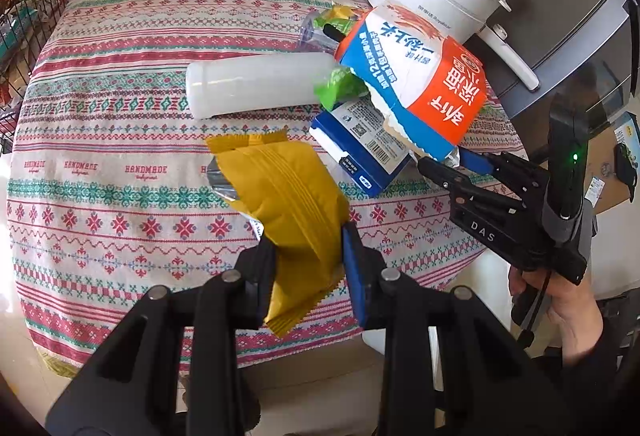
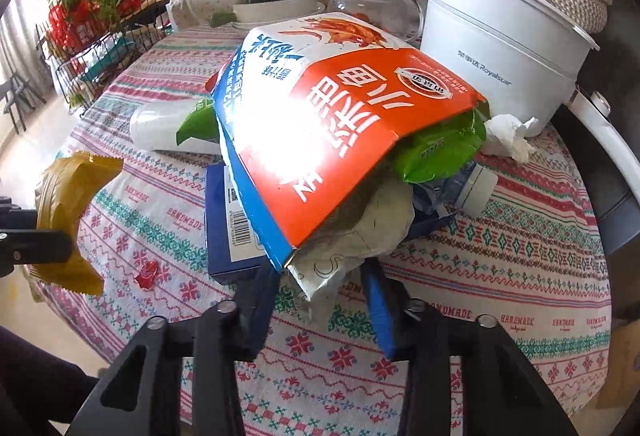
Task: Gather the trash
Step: 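Grasp the crumpled white paper with the right gripper while the left gripper holds the wrapper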
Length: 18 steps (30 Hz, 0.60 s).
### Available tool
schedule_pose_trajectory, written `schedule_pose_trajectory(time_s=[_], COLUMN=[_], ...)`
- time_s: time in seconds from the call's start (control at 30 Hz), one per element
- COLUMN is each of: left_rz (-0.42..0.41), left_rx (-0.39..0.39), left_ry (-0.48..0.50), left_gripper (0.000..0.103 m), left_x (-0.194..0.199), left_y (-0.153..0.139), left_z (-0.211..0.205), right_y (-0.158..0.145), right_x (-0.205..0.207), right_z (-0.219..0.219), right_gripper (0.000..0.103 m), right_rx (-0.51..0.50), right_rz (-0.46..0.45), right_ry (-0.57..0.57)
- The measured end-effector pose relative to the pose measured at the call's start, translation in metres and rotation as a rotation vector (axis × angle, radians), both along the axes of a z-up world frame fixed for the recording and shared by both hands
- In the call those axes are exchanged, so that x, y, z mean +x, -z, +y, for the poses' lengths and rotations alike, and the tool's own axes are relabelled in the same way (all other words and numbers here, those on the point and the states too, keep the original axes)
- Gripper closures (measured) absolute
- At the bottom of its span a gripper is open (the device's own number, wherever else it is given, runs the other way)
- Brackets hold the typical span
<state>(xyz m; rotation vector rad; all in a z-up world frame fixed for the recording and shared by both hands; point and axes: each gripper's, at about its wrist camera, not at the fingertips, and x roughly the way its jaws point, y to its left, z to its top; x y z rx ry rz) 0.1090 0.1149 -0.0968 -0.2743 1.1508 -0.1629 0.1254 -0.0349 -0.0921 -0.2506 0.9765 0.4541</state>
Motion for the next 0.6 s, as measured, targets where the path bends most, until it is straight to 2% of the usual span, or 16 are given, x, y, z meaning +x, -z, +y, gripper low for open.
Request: schedule_pose_trajectory(time_s=[0.07, 0.1, 0.37, 0.6], left_rz=[0.002, 0.002, -0.001, -0.003], left_rx=[0.001, 0.002, 0.001, 0.0], left_ry=[-0.001, 0.0, 0.016, 0.032], left_gripper=[0.07, 0.07, 0.07, 0.07], left_x=[0.0, 0.0, -0.003, -0.005], left_y=[0.001, 0.001, 0.001, 0.0], left_z=[-0.001, -0.001, -0.009, -0.017], right_y=[0.0, -0.001, -0.019, -0.02], right_x=[0.0, -0.002, -0.021, -0.032], right_z=[0.003, 0.004, -0.013, -0.043], right_gripper=[0.07, 0.076, 0.08, 0.082], right_rx=[-0.011, -0.01, 0.013, 0.014], right_rz=[0.003, 0.007, 0.029, 0.126], right_ry=[-0.014, -0.021, -0.021, 0.054])
